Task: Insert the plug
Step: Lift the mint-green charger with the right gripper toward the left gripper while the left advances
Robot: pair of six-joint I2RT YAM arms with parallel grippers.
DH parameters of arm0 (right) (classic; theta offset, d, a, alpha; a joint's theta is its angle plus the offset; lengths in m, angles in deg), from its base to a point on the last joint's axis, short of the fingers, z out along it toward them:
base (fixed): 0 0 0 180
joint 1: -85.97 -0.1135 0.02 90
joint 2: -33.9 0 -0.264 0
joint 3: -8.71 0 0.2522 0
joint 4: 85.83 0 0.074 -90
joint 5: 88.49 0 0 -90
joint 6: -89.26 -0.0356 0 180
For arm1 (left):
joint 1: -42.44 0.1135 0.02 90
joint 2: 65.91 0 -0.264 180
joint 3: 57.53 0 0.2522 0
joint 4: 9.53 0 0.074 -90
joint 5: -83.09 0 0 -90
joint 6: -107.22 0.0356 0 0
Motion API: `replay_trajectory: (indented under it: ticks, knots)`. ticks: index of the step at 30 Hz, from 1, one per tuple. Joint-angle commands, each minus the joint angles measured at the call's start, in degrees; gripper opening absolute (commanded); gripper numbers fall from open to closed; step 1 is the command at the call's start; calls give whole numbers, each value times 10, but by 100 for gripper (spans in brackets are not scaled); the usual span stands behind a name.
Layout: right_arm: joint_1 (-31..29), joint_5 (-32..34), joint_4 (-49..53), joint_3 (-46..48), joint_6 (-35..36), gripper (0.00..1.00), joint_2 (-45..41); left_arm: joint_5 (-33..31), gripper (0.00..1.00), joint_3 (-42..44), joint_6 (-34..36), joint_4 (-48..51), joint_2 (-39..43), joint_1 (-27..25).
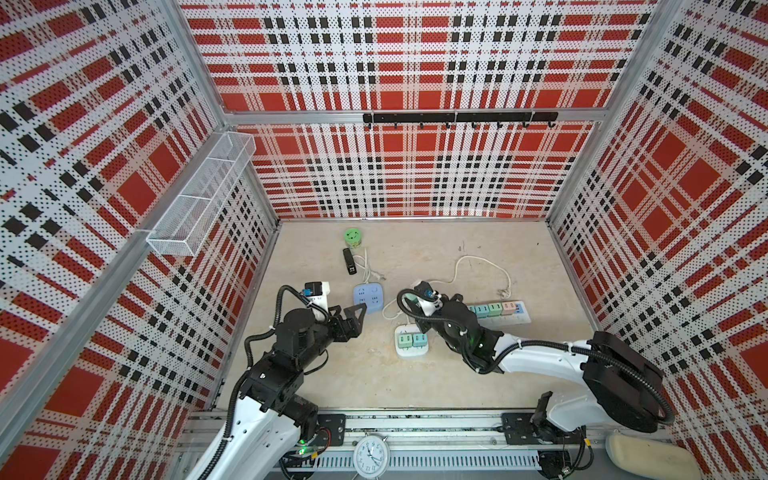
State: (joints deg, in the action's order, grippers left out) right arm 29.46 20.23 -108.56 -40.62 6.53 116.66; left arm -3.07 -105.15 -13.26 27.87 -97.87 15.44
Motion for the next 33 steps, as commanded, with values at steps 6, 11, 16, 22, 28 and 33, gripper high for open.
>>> replay_trajectory:
  ticks: [6, 11, 16, 22, 28, 33]
  knots:
    - [34, -64, -266, 89, 130, 6, -28, -5, 87, -89, 72, 35, -82, -102]
    - [56, -123, -370, 122, 152, 2, -2, -5, 86, -107, 95, 35, -96, -134]
    - [63, -206, -448, 131, 200, 0, 50, 4, 85, -113, 114, 28, -102, -158]
    - [62, -285, -448, 116, 212, 0, 64, 16, 83, -135, 128, 30, -124, -176]
    - [62, -347, -448, 115, 219, 3, 47, 23, 80, -157, 132, 49, -149, -179]
    - [56, -374, -448, 115, 219, 5, 37, 27, 77, -162, 128, 52, -161, -183]
